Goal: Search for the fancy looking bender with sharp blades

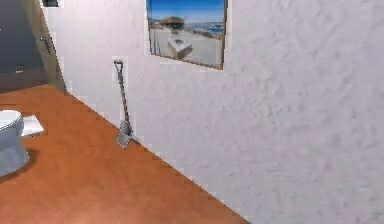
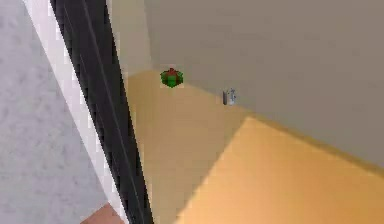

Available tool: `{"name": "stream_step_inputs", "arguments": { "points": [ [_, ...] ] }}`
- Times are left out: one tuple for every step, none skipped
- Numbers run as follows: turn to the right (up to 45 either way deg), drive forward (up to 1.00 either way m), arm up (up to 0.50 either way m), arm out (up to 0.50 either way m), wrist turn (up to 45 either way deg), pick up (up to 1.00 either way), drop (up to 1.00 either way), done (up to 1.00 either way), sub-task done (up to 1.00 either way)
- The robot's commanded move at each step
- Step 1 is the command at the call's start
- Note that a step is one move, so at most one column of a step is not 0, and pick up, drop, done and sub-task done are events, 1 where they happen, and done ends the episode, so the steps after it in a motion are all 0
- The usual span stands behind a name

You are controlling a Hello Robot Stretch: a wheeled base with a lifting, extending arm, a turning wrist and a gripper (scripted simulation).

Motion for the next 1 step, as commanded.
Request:
{"name": "stream_step_inputs", "arguments": {
  "points": [
    [45.0, 0.00, 0.00, 0.00, 0.0, 0.00, 0.00, 0.00, 0.00]
  ]
}}
